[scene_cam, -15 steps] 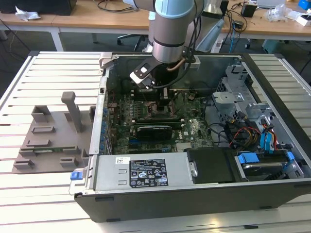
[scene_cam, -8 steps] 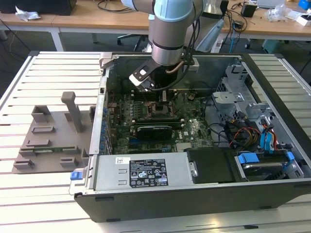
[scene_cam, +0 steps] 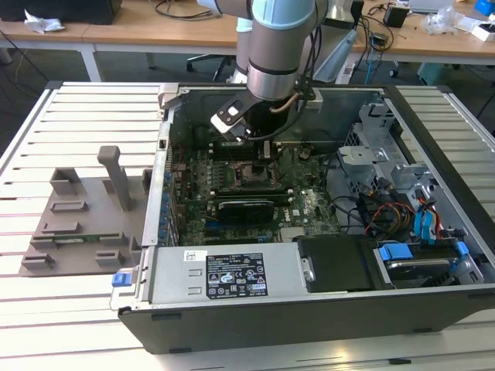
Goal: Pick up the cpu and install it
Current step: 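Place the cpu into insertion slot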
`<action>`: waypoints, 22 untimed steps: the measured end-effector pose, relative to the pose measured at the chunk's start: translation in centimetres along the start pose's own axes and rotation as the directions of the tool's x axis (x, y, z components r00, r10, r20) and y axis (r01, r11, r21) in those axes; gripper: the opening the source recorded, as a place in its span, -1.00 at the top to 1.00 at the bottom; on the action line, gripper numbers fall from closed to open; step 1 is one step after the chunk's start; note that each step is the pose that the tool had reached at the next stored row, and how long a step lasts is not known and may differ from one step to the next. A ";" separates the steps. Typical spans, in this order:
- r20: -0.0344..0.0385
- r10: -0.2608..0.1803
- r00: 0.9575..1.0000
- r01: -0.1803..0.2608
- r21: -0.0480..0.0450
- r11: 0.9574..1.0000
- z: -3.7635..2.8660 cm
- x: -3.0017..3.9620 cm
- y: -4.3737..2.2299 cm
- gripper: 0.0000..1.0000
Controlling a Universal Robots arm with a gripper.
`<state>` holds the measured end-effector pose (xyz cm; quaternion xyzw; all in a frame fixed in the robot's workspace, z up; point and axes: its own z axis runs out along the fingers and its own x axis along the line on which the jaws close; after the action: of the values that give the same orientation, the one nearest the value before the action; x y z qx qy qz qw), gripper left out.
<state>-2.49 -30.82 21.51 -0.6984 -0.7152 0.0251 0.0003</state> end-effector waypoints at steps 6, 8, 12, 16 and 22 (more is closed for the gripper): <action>0.001 0.000 1.000 0.000 0.000 1.000 -2.79 -0.10 -0.10 0.79; 0.001 0.000 1.000 0.000 0.000 1.000 -3.63 -0.13 -0.13 0.79; 0.001 0.000 1.000 0.000 0.000 1.000 -5.20 -0.19 -0.19 0.79; 0.001 0.000 1.000 0.000 0.000 1.000 -6.33 -0.22 -0.23 0.79; 0.001 0.000 1.000 0.000 0.000 1.000 -8.33 -0.29 -0.30 0.79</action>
<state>-2.49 -30.82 29.85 -0.6984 -0.7152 0.0256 -0.0002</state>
